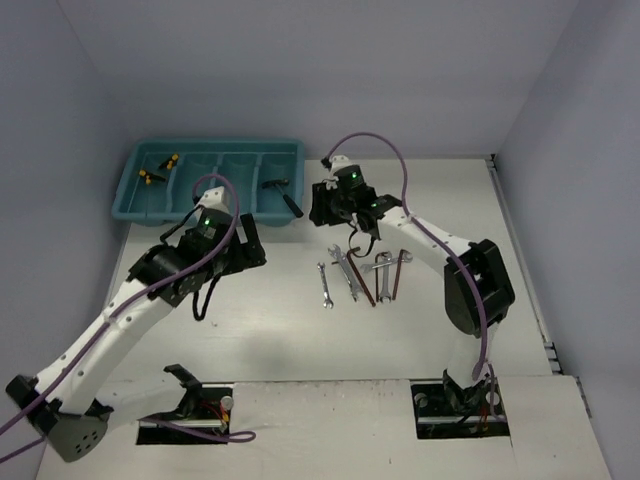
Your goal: Sort the tools into containers
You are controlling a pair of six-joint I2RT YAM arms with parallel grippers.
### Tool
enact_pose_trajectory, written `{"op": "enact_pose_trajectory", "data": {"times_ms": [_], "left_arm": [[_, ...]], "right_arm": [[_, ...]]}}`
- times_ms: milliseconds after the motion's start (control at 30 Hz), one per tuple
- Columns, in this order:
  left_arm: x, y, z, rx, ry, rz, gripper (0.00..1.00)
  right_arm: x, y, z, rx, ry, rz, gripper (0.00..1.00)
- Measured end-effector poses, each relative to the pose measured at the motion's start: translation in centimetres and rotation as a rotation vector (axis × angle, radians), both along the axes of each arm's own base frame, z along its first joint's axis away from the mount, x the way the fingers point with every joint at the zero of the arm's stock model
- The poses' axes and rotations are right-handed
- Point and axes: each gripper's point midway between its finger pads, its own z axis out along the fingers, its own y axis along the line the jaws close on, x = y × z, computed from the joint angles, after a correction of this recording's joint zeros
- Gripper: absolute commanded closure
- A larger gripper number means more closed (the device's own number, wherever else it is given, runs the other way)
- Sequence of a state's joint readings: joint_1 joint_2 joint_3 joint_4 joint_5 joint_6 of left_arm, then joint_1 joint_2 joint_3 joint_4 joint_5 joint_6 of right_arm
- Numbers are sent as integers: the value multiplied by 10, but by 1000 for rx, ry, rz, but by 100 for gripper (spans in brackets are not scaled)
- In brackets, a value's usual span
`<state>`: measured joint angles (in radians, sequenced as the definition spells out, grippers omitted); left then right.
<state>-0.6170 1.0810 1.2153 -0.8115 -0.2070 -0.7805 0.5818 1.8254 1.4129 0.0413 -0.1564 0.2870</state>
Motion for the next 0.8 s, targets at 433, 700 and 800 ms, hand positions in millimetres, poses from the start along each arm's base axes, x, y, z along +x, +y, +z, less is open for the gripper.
{"op": "enact_pose_trajectory", "data": {"times_ms": [433,700,800], "left_arm": [[-37,37,-7,26,-25,30,21],[-40,43,-7,44,-33,37,21],[-40,44,-7,52,-32,39,21]], "right_arm": [[-5,66,-7,15,8,127,56],[9,74,-22,-9,14,104,58],[11,74,-30,-25,24,95,58]]}}
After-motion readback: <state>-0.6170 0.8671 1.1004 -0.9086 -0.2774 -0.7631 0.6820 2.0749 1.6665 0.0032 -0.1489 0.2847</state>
